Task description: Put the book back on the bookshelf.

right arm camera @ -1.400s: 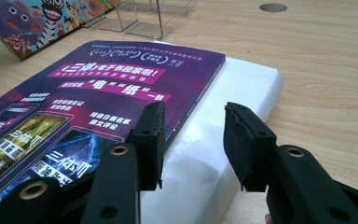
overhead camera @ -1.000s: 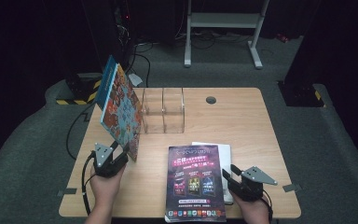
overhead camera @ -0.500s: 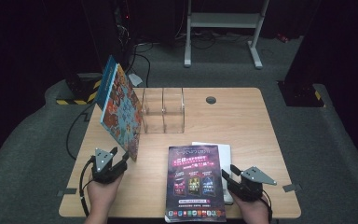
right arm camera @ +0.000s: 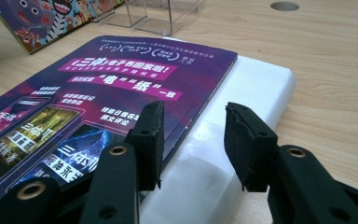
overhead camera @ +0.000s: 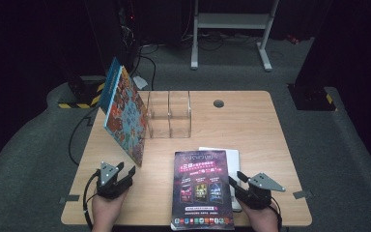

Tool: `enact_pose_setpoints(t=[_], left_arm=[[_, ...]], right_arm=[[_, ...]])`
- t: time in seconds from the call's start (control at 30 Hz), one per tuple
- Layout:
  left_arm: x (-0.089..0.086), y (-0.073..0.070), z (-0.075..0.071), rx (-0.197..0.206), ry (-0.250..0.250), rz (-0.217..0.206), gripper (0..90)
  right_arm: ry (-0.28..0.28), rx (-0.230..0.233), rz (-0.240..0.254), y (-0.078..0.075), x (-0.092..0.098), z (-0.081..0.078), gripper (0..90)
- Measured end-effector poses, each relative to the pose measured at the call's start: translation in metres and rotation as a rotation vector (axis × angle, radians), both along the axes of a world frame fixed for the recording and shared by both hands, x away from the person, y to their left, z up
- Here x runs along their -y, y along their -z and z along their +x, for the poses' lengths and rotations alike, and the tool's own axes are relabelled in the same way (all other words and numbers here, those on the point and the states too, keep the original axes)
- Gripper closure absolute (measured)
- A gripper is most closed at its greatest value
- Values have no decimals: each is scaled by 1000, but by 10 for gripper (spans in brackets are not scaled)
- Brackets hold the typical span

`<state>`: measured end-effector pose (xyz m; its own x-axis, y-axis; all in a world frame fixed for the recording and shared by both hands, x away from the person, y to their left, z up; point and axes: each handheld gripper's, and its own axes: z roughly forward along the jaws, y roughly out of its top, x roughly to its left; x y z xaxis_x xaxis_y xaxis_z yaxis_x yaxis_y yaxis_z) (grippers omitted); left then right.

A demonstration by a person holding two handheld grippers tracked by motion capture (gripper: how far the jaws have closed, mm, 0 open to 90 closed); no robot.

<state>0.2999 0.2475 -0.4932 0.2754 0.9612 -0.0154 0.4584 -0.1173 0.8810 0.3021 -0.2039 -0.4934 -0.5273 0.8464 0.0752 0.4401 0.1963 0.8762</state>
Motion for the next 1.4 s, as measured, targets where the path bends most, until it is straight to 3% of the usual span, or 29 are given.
enact_pose_setpoints(t=[0.3, 0.4, 0.67, 1.2, 1.4], left_arm=[[4, 9, -10, -41, 36, -36, 462], [10, 13, -13, -74, 71, -29, 453], [30, 14, -17, -96, 125, -15, 405], [66, 8, -15, -82, 199, -25, 406], [88, 3, -3, -75, 255, 11, 405]], right_arm=[[-17, -2, -4, -1, 0, 0, 580], [-20, -1, -7, -1, -1, 1, 578], [-27, -1, -14, -2, -2, 0, 566], [-38, 2, -37, -1, -5, 0, 581], [-28, -5, -47, 1, -5, 1, 547]])
